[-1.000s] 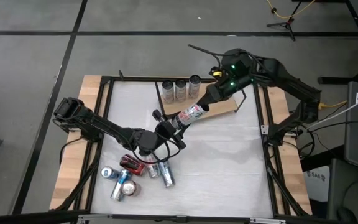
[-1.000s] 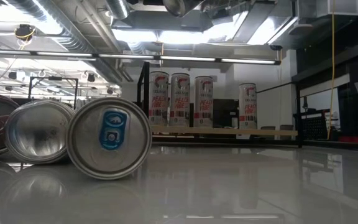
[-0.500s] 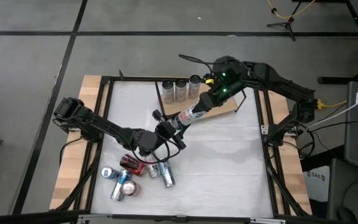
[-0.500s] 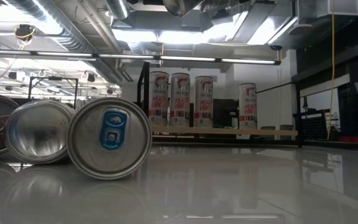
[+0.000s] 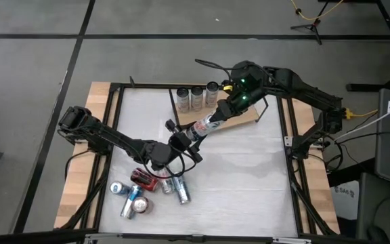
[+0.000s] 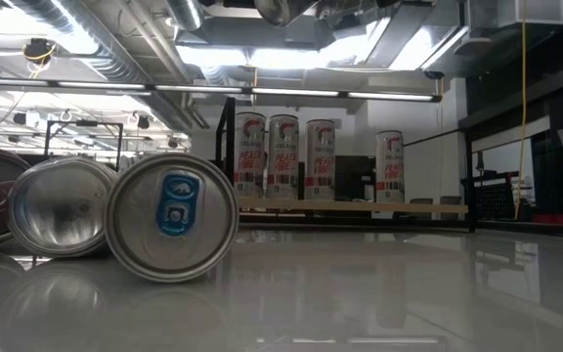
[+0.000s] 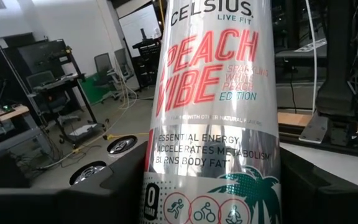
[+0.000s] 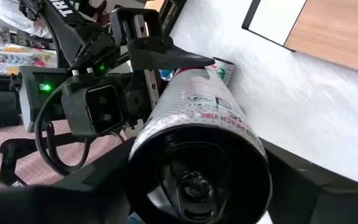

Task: Place canned beverage on shelf
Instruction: Put the white pink soda can on the shelf aligned with the other white pink soda cans

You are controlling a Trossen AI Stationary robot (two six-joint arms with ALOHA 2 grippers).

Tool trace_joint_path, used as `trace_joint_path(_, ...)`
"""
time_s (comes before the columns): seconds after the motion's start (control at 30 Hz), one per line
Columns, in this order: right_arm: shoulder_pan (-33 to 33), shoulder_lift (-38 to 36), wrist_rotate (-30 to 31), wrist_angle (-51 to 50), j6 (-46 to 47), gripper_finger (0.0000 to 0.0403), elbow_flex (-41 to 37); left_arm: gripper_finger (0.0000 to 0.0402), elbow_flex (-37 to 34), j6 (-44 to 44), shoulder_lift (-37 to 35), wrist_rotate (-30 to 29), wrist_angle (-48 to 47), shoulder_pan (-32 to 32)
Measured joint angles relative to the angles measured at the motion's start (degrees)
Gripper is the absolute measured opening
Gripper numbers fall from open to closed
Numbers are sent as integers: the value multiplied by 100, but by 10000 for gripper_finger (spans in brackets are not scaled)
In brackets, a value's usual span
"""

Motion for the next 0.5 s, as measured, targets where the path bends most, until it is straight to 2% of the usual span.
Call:
trace_joint_path(0.13,2,0,104,11,-56,245,0,244,-2,10,0,-11,-6,0)
trace_joint_path(0.4,2,0,200,17,-253,260,0,271,0,18,0,72,-51,8)
trace_joint_path(0.5,4,4,198,37,-428,253,0,282,0,-6,0,143,-25,5)
